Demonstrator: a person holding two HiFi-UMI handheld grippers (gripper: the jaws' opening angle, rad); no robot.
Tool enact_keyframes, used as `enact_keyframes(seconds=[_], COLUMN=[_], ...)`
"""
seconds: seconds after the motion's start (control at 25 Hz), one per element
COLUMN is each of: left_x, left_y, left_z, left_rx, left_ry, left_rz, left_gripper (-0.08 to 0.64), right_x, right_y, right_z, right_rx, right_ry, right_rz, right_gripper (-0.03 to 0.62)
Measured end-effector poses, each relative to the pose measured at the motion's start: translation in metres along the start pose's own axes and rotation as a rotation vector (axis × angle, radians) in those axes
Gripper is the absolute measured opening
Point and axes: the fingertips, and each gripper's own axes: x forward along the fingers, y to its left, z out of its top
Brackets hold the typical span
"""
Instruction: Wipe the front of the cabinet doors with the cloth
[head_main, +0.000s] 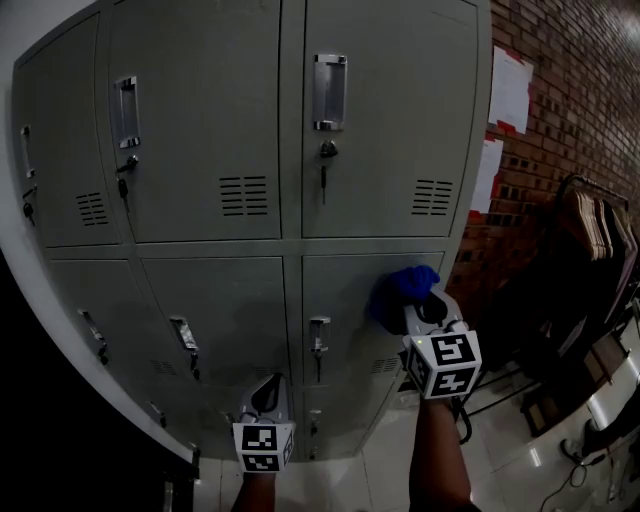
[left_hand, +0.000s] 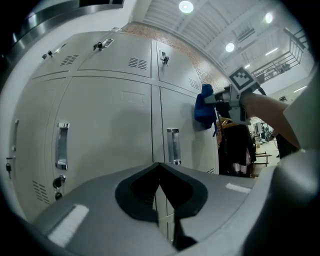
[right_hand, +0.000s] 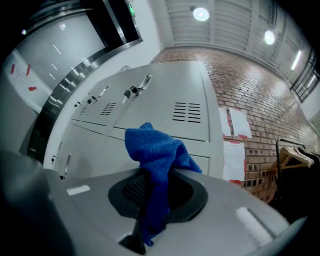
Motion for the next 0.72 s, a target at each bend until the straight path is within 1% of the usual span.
enact_keyframes(seconds=[0.2, 0.28, 0.36, 0.48, 0.6, 0.72], left_x=[-0.005, -0.01, -0.015, -0.021, -0.025, -0.026], left_y=[0.009, 0.013, 0.016, 0.019, 0.019, 0.021], left_z=[-0.003, -0.002, 0.0, 0.003, 0.002, 0.002], left_rx=[-0.003, -0.005, -0.007, -0.015, -0.013, -0.002], left_ry=[-0.002, -0.002, -0.006, -0.02, -0.012, -0.007], left_rz=[0.015, 0.023, 0.031, 0.039, 0.038, 0.037], left_gripper=[0.011, 0.011, 0.011, 0.011, 0.011, 0.011], right_x=[0.011, 0.019, 0.028, 0.042, 0.047, 0.048], right_y=[0.095, 0.126, 0.143, 0.154, 0.158, 0.156], right_z=[-0.026, -0.038, -0.049, -0.056, -0.057, -0.056], right_rx=[-0.027, -0.053, -0.057, -0.048, -0.061, -0.057], right_ry=[0.056, 0.085, 0.107, 0.115, 0.109, 0.106], right_rz=[0.177, 0.22, 0.236, 0.237, 0.22, 0.229], right_gripper=[0.055, 0.055, 0.055, 0.055, 0.055, 0.055])
